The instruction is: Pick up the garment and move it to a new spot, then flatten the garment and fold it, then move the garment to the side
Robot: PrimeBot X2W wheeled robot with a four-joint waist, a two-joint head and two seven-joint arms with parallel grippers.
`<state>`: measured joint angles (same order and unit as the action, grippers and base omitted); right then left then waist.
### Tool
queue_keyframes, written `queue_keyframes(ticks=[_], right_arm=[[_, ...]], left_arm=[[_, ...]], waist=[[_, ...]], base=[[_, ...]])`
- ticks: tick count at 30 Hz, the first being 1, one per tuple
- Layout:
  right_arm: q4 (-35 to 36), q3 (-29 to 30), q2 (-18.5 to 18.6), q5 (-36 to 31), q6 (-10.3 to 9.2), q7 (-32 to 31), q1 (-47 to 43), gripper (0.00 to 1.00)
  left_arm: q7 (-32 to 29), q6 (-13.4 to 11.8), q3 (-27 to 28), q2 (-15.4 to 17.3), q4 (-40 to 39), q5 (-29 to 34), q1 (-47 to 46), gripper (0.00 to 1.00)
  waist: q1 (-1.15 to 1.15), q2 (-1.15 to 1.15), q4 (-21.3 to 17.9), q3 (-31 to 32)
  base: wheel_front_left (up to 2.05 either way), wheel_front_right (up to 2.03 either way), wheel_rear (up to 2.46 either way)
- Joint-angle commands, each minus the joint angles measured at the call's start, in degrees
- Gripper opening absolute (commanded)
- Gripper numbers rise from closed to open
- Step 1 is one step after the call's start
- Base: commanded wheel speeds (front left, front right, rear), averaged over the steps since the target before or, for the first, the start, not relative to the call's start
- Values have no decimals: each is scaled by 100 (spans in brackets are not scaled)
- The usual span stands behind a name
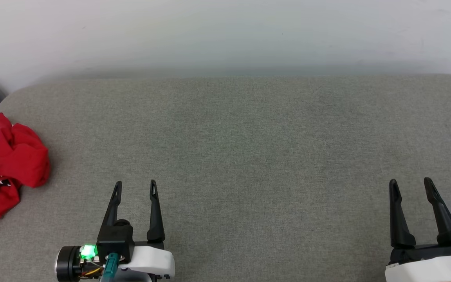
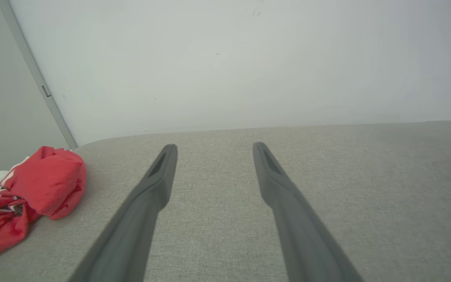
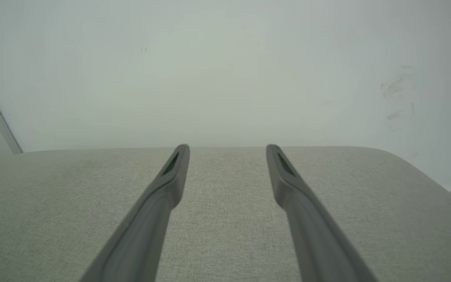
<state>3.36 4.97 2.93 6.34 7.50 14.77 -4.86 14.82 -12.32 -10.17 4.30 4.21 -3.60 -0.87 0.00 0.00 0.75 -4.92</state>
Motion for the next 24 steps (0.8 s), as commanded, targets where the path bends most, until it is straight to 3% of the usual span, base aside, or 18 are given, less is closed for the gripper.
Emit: queue_keyframes(ticks=[1, 24], right_arm=[[40, -7, -9, -126, -2, 45, -69, 100], [-99, 2, -9, 58, -2, 45, 14, 100]], left_arm=[[46, 9, 25, -30, 14, 120, 44, 100], [41, 163, 203, -132, 113, 162, -55, 100]], waist=[[0, 0, 1, -10], [0, 0, 68, -119]], base=[[0, 0, 0], [0, 0, 0]])
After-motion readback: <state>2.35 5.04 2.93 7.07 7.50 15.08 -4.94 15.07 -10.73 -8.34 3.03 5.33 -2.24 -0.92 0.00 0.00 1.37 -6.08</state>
